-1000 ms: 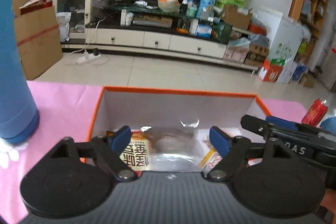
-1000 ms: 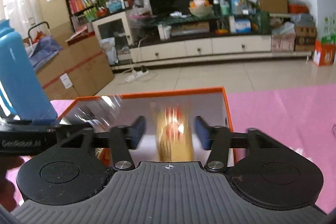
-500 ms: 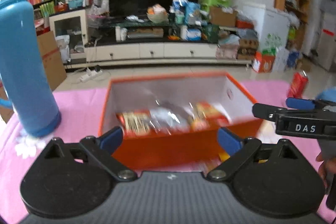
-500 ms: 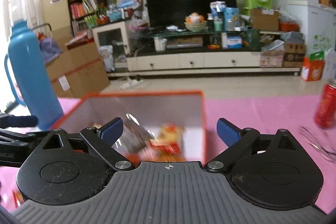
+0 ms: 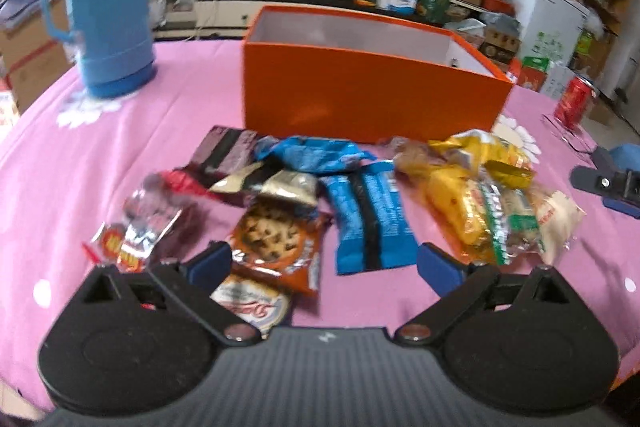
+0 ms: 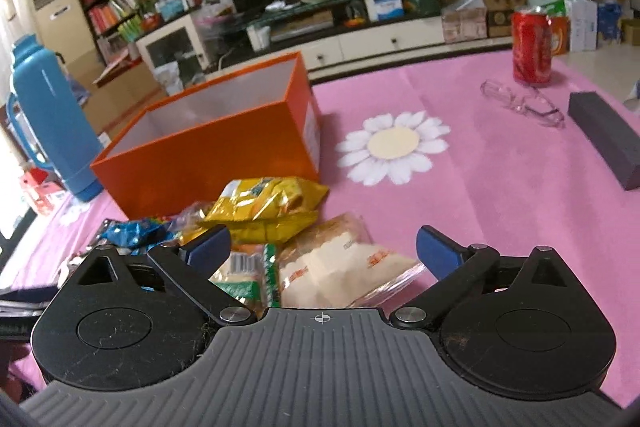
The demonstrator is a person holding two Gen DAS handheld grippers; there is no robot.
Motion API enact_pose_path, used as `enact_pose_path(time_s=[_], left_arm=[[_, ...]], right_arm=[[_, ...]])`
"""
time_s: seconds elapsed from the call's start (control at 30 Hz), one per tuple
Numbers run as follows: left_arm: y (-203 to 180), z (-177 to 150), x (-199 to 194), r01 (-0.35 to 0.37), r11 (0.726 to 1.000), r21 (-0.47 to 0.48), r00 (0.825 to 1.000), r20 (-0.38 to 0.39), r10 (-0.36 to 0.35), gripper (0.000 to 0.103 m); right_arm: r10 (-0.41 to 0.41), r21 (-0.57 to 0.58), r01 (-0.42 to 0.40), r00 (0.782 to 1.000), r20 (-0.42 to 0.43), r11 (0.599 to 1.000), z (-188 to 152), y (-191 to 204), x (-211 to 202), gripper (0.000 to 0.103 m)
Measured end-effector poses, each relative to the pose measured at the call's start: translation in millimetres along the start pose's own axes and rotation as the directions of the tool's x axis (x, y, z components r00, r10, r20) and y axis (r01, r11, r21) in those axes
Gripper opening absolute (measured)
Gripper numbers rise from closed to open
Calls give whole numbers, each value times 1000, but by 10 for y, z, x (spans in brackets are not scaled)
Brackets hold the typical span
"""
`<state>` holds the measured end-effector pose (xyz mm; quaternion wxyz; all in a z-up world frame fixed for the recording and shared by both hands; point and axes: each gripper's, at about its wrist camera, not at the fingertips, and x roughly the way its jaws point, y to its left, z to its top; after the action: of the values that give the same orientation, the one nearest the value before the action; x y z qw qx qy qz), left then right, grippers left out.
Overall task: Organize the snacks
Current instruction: 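Return both grippers over the remaining snacks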
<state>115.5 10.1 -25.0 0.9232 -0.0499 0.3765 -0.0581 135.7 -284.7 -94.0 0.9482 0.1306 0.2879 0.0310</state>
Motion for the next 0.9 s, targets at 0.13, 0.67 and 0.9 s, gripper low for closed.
enact_pose_path(time_s=[0.13, 0.67, 0.9], left_arm=[[85, 46, 52, -1, 999, -39, 1000, -3, 0, 97], [293, 42, 210, 42, 994, -101, 999, -30, -45, 97], [329, 53, 193, 61, 991, -116, 997, -30, -65, 97]], right_arm=[[-47, -28, 46, 999, -16, 999, 79, 25, 116, 89], [-165, -262, 129, 979, -121, 956, -27, 466, 662, 89], [-90, -390, 18, 982, -167, 921, -198, 696, 454, 92]])
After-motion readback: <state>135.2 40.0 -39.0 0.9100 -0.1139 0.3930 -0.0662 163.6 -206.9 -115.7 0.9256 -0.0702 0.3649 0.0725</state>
